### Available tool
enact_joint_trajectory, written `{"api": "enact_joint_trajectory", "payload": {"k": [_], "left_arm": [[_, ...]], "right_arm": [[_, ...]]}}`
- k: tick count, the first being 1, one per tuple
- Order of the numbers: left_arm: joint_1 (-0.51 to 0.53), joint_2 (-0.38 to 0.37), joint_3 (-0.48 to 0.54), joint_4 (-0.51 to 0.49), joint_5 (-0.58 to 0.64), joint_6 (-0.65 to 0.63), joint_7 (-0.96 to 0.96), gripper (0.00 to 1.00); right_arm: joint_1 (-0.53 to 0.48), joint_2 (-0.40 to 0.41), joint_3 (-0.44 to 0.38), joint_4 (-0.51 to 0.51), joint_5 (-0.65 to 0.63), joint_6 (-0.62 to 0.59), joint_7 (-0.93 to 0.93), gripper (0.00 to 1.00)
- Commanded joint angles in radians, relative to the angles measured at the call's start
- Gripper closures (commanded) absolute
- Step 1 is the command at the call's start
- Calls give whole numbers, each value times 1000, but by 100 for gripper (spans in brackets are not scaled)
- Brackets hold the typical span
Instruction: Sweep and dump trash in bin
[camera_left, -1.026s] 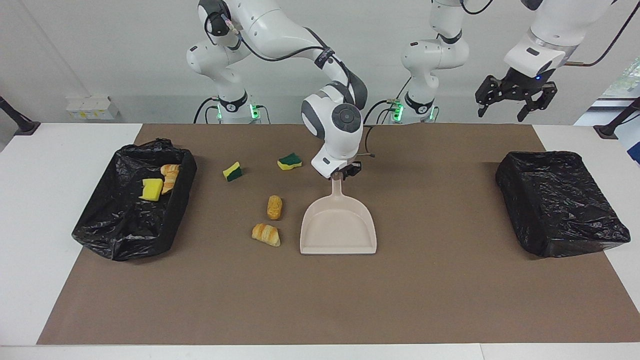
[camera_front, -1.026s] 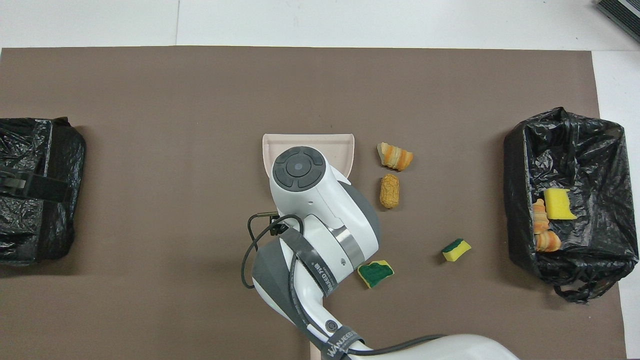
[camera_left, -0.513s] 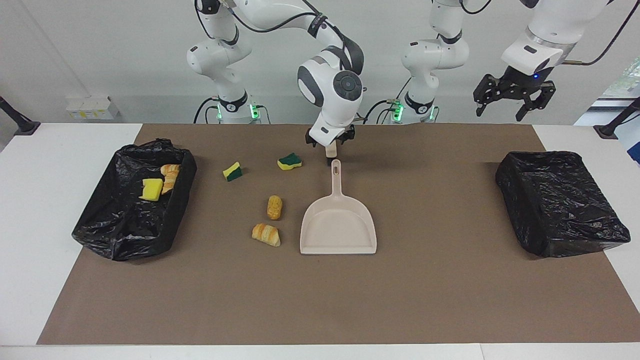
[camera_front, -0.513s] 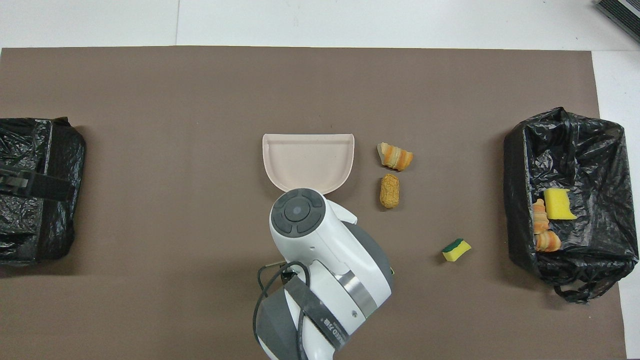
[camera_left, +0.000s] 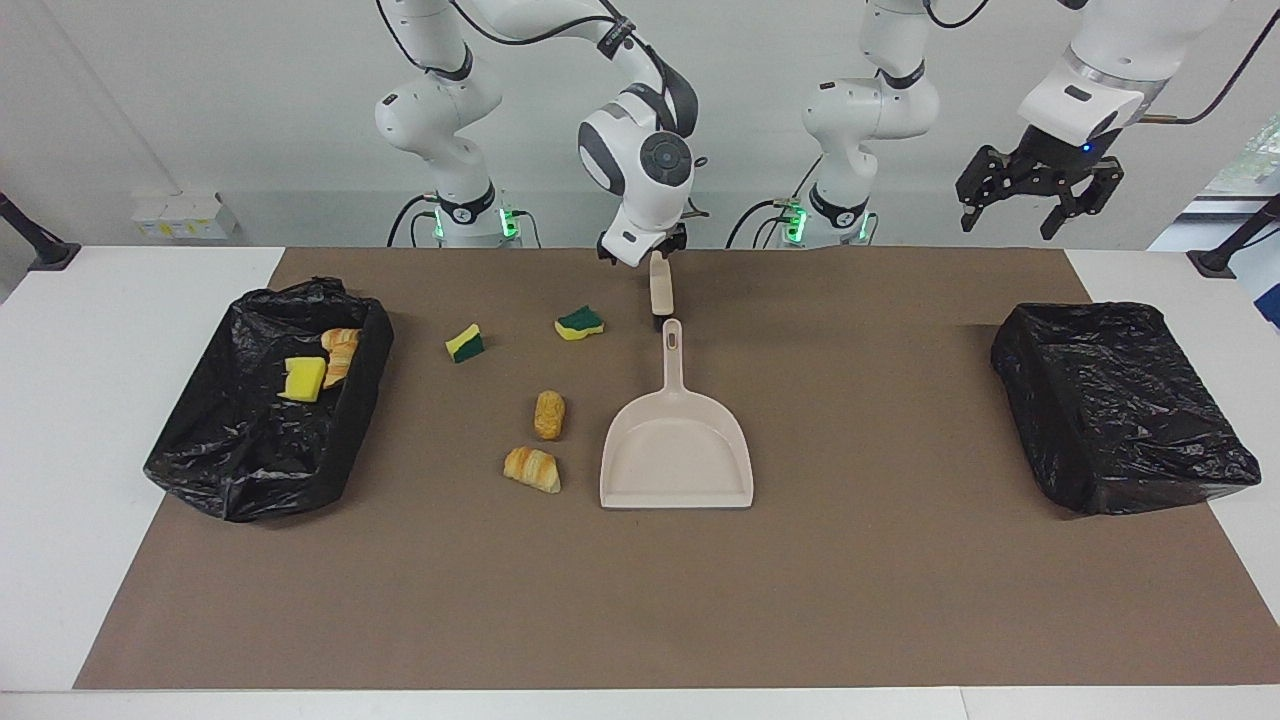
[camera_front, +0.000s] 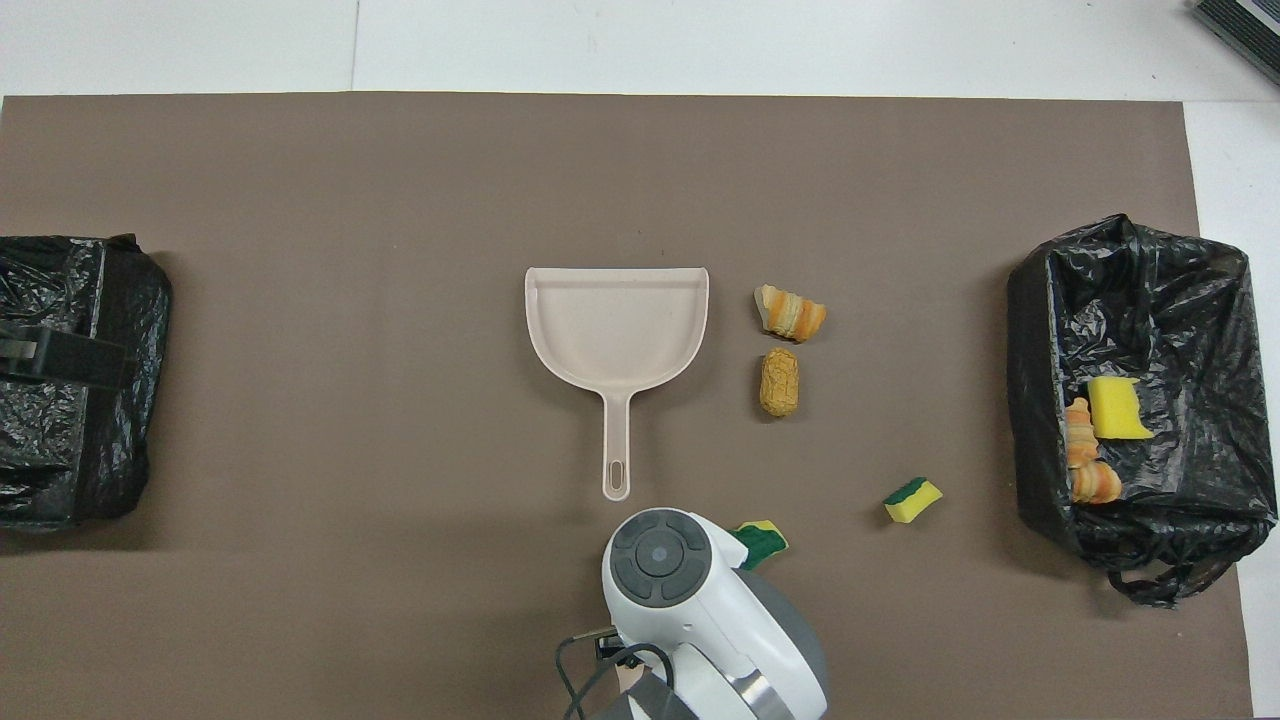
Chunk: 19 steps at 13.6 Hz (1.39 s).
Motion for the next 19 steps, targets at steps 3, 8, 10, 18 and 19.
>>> {"api": "enact_joint_trajectory", "payload": {"k": [3,8,10,18,19], "left_arm": [[-53,4,58,14,14,-19,-33,0],[-49,-5,58,18,14,-19,-36,0],[-49,-10,56,17,14,-28,-42,0],[-56,-16,50,6,13,-31,-49,0],[-58,-27,41,-9,5,-17,-49,0]], "right_arm": [[61,-81,-1,-88,100,38,49,0],[134,-106,-1,-141,103,57,62,0],[153,-83,-1,-143,101,73,107,6],[177,-66,-1,-144,104,100,156,67],[177,-66,-1,-143,106,100,158,85]]}}
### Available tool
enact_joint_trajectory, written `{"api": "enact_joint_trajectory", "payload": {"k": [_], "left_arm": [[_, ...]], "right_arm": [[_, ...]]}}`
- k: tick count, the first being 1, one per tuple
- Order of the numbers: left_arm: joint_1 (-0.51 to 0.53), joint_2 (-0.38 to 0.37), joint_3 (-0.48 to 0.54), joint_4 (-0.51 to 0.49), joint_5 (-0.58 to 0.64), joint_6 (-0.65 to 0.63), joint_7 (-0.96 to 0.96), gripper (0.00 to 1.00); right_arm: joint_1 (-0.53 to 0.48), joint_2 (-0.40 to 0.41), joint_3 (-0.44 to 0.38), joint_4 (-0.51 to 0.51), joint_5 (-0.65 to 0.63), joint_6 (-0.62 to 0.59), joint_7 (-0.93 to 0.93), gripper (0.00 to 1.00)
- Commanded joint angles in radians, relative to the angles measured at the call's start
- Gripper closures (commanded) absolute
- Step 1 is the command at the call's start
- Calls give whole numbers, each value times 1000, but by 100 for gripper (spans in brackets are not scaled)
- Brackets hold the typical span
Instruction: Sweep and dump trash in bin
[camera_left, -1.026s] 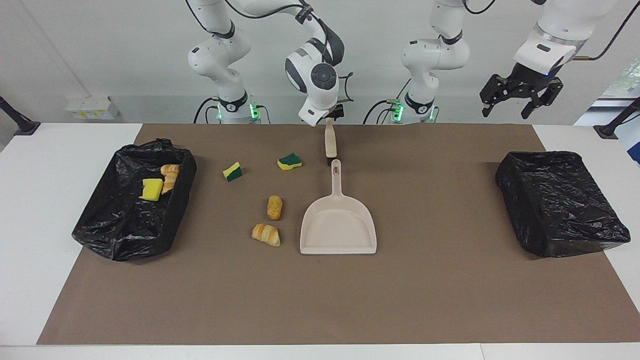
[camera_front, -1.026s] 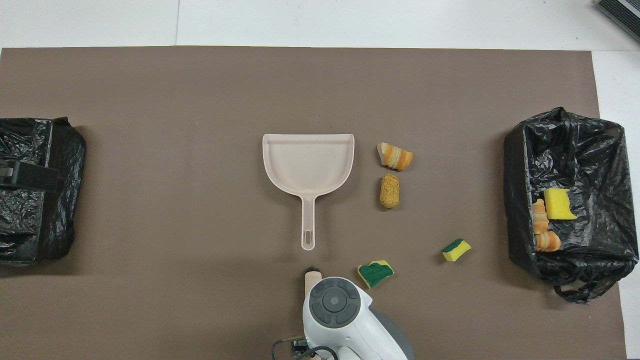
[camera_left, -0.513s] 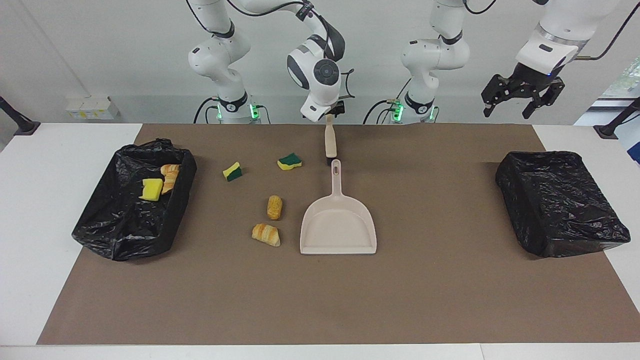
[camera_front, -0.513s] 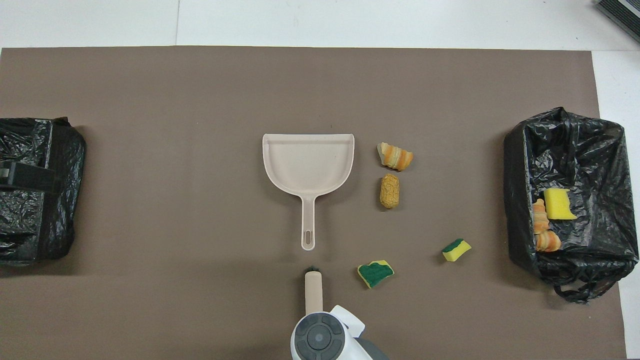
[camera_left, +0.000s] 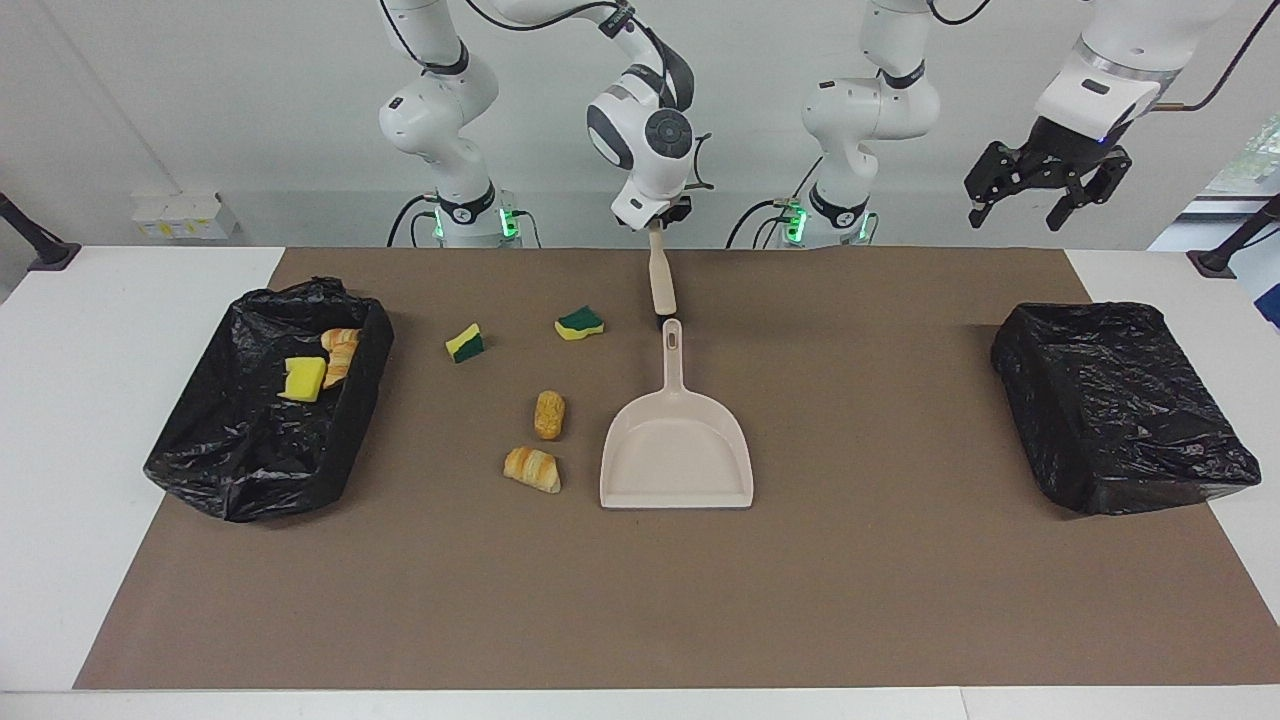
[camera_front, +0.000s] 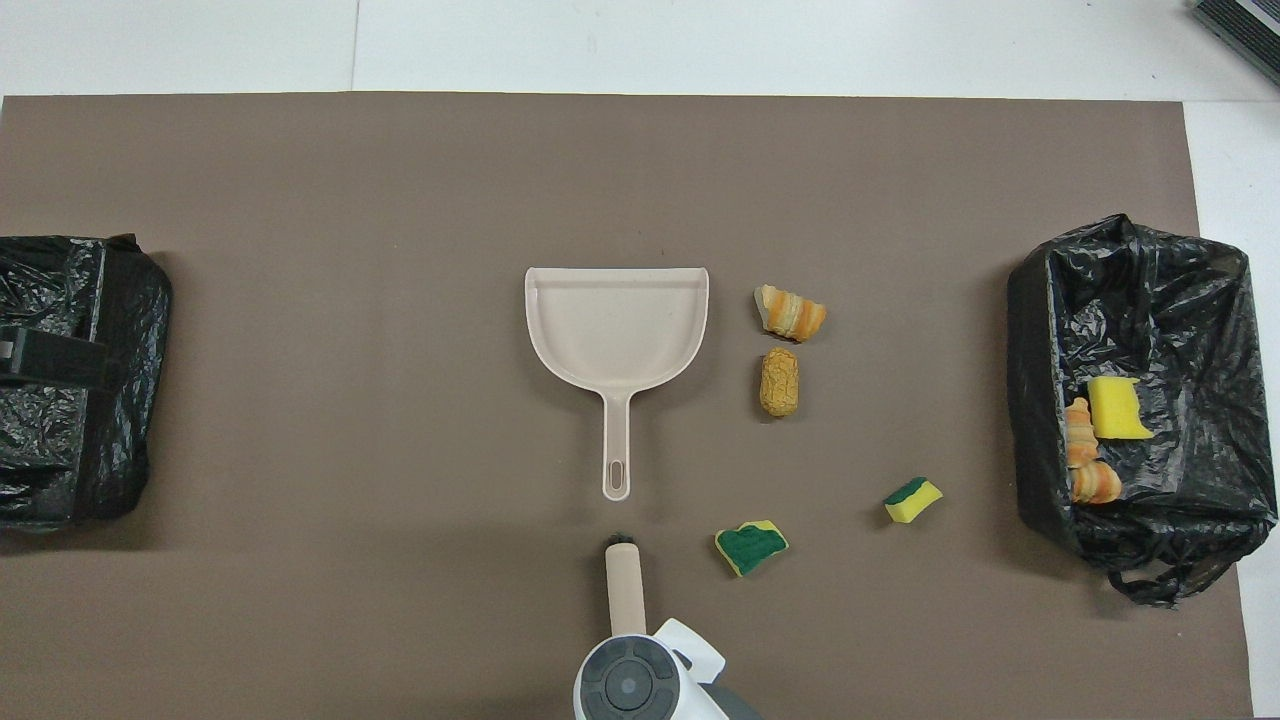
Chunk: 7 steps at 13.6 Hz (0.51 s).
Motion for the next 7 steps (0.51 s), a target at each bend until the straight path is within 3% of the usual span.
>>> {"api": "enact_joint_trajectory", "payload": {"k": [1,4,7], "left_arm": [[-37,-20,-9,-31,2,-1,-17,0],[-141,-32,-14,-109,-5,45,-52,0],[-279,-27,-15,-231,-25,218,-232,0]], "right_arm": [[2,1,-1,-8,33,21,17,100],[-7,21,-2,26,33,10,20,100],[-56,4,-11,63,22,-63,21,100]]}}
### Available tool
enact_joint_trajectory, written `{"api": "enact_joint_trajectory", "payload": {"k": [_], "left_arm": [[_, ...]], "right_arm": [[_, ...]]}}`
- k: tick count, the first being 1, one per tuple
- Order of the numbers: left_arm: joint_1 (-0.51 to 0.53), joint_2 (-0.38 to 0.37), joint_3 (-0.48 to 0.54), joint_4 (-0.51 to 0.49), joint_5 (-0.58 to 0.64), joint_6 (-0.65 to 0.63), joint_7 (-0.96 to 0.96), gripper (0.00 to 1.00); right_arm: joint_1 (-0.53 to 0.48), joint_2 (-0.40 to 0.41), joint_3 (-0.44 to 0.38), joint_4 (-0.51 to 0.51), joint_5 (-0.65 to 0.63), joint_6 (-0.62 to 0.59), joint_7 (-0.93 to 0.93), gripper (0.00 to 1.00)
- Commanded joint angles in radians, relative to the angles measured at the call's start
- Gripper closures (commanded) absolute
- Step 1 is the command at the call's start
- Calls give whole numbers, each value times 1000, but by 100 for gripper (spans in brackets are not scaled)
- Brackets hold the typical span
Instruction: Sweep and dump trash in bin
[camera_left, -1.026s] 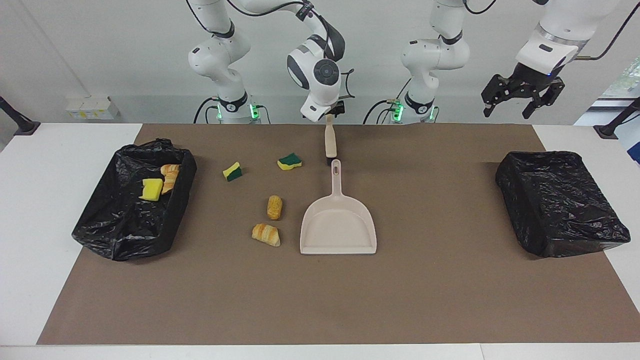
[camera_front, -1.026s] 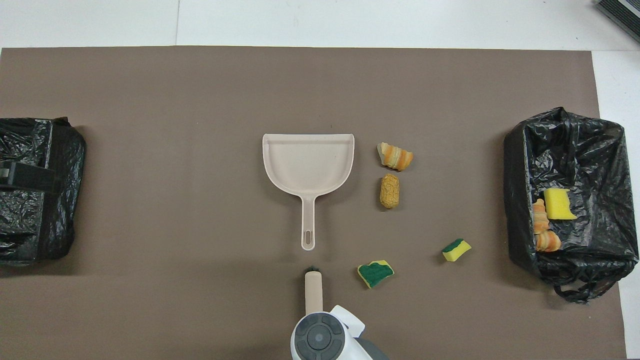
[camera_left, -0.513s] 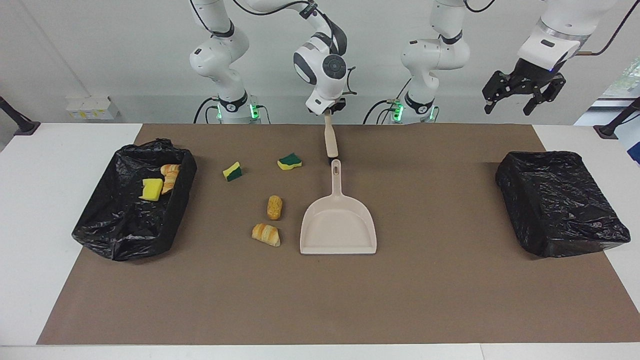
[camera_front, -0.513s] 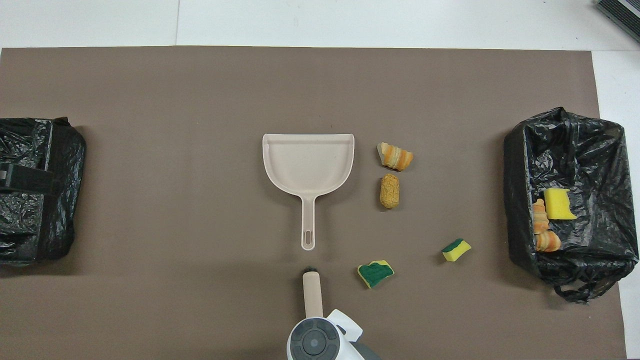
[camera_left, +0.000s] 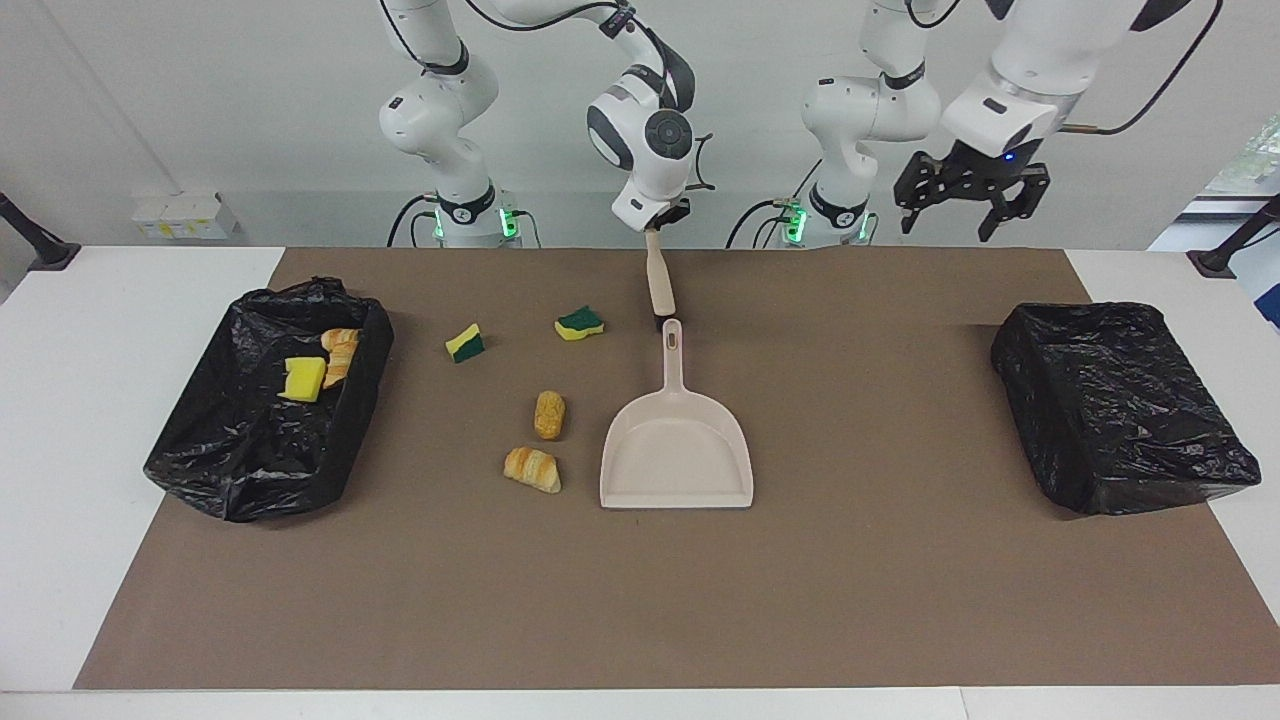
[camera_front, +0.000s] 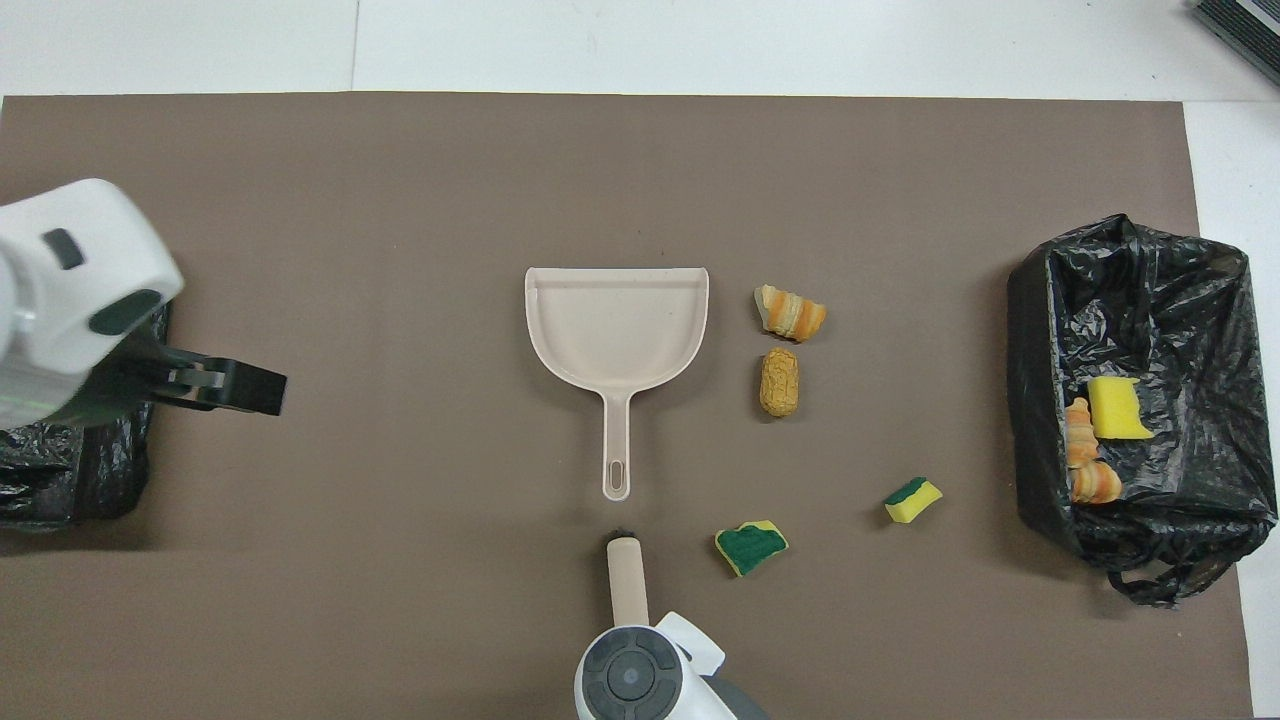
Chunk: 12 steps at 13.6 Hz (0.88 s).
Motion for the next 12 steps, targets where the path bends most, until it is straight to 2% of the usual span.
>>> {"api": "enact_joint_trajectory", "payload": {"k": [1,4,7,9,11,12], "left_arm": [[-125,-19,13,-159,-9,173,-140,0],[-235,11,12,-270,-14,359,-260,0],[-331,120,12,-302,-23,496,-349,0],[-372,210,12,-307,-23,600,-407,0],[-386,273,12,-315,-23,678,-409,0],[-398,297,12,-319,-23,709,-409,0]], "right_arm": [[-70,-22,-5,56,5,-104,15,100],[-187,-60,-5,119,-75,-247,9,100],[-288,-71,-5,151,-206,-391,-2,100],[-371,-98,-5,151,-286,-424,-13,100],[-440,-100,-5,141,-372,-412,-13,100],[-509,-89,-2,141,-395,-404,-22,100]]}}
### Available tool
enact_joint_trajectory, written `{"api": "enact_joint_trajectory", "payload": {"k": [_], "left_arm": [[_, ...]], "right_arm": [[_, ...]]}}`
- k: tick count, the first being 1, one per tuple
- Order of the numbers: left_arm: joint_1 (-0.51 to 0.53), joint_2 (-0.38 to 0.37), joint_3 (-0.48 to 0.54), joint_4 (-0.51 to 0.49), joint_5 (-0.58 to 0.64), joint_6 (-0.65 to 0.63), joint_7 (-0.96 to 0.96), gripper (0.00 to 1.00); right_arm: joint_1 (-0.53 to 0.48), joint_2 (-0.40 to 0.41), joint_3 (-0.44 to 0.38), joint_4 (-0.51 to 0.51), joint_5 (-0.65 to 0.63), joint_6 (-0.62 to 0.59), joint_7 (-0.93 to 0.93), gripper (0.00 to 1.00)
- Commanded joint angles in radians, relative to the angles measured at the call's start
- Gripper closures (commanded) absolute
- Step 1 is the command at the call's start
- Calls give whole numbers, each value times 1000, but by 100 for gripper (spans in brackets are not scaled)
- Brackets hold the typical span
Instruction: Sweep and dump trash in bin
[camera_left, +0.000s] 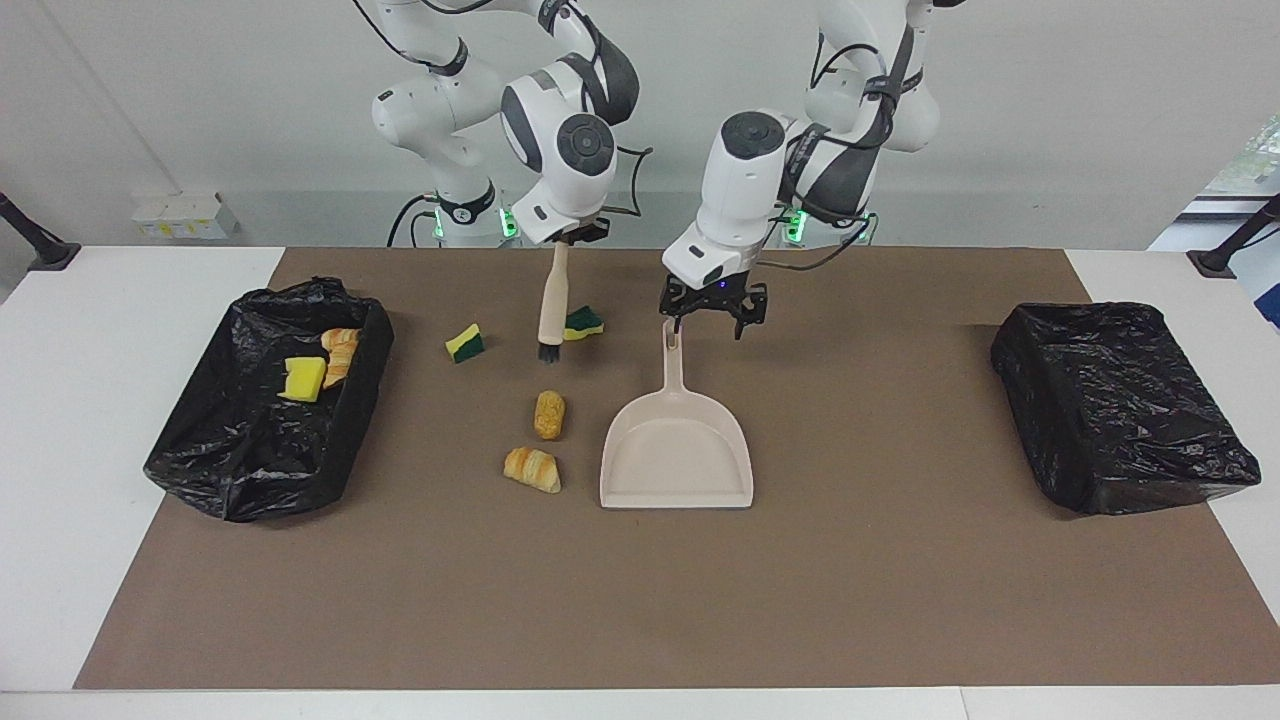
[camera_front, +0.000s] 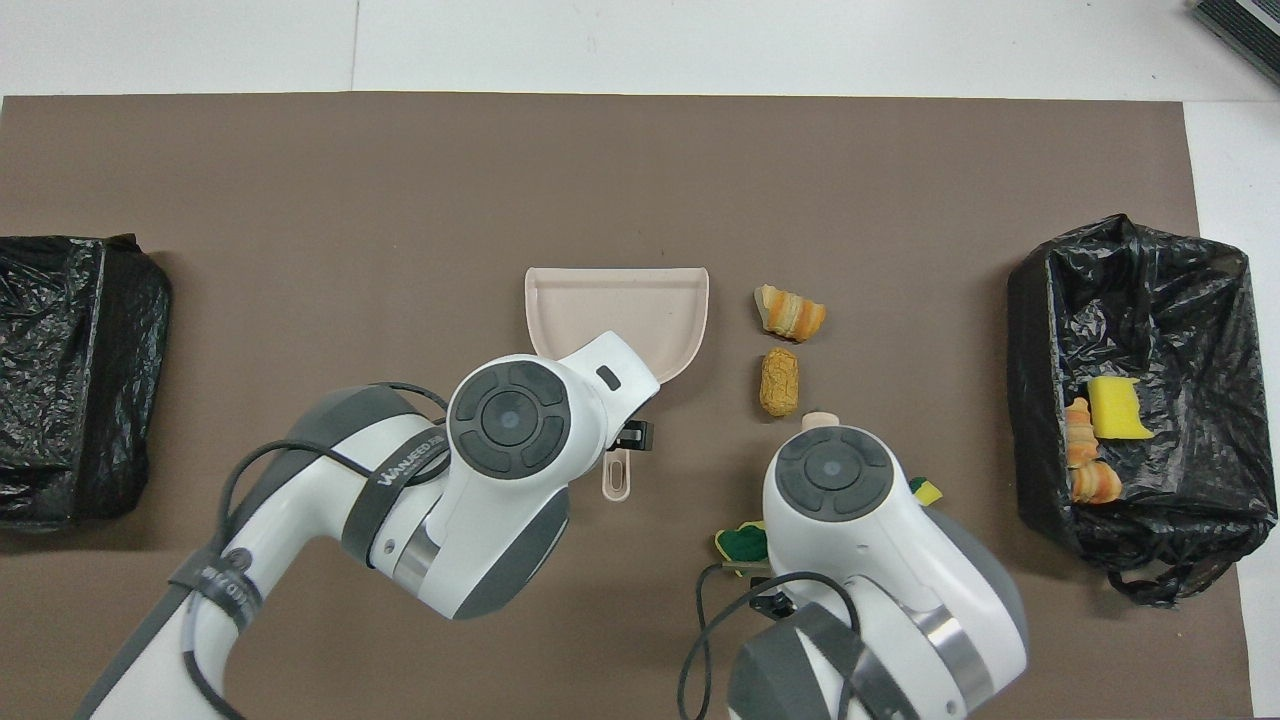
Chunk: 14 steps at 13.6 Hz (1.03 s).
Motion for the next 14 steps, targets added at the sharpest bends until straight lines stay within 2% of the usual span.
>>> {"api": "enact_joint_trajectory", "payload": {"k": [1,4,6,7,10,11,12,14], "left_arm": [[-31,41,19,-8,-11,67,-8,0],[-49,45,19,-25,-12,70,-8,0],[-66,44,19,-38,-12,70,-9,0],[-73,44,19,-43,-12,70,-9,10],[-74,42,19,-43,-12,49,-6,75],[-74,42,20,-42,-11,47,-5,96],[-67,42,20,-42,-11,46,1,100],[-57,32,27,-40,0,40,59,100]], "right_arm": [[-158,-2,16,-19,-70,19,-58,100],[-260,-18,16,-74,-131,50,-132,100],[-263,-59,15,-130,-133,50,-140,100],[-263,-93,15,-176,-134,47,-140,100],[-306,-200,15,-322,-148,53,-148,100],[-312,-203,15,-357,-147,76,-154,100],[-313,-203,15,-382,-142,111,-152,100],[-293,-176,16,-395,-133,163,-129,100]]}}
